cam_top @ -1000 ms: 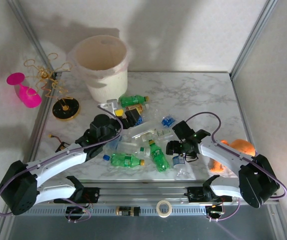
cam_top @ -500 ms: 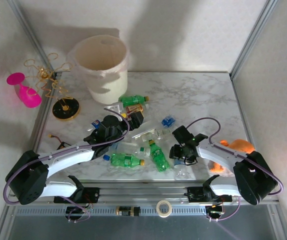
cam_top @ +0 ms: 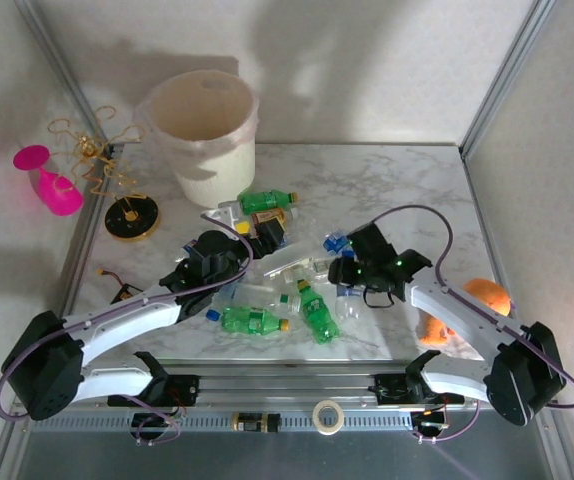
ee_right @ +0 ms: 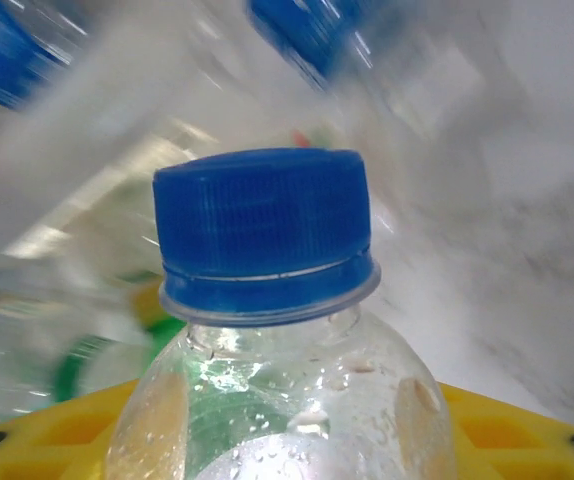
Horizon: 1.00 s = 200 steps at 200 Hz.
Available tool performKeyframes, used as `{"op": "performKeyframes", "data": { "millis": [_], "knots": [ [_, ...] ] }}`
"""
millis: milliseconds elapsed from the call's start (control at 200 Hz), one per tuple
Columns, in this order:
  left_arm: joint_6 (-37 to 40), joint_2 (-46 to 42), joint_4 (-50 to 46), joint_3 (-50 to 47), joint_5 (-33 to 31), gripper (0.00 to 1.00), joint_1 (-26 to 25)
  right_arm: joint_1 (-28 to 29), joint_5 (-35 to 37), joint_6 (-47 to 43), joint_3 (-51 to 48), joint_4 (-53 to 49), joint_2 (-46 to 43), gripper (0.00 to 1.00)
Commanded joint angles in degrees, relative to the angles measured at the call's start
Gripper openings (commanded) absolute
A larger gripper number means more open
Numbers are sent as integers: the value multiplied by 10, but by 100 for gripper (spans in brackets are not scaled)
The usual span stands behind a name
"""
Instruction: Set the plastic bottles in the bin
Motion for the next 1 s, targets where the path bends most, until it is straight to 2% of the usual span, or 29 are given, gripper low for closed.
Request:
{"op": "performKeyframes", "data": {
  "millis": [0, 225, 330, 761, 996],
  "knots": [
    [19, -21, 29, -10, 29, 100, -1, -7, -5, -21, 32, 61, -11, 44],
    [41, -23, 57, -12, 117, 100, -1, -19, -69, 16, 20, 285, 25, 44],
    [44, -17, 60, -12, 168, 100, -1, -26, -104, 24, 32, 349, 60, 43],
    [44, 50, 75, -3, 264, 100, -2, -29, -231, 67, 62, 460, 129, 43],
    [36, 102, 90, 24, 272, 98, -2, -28, -275, 80, 47, 493, 130, 43]
  ]
}}
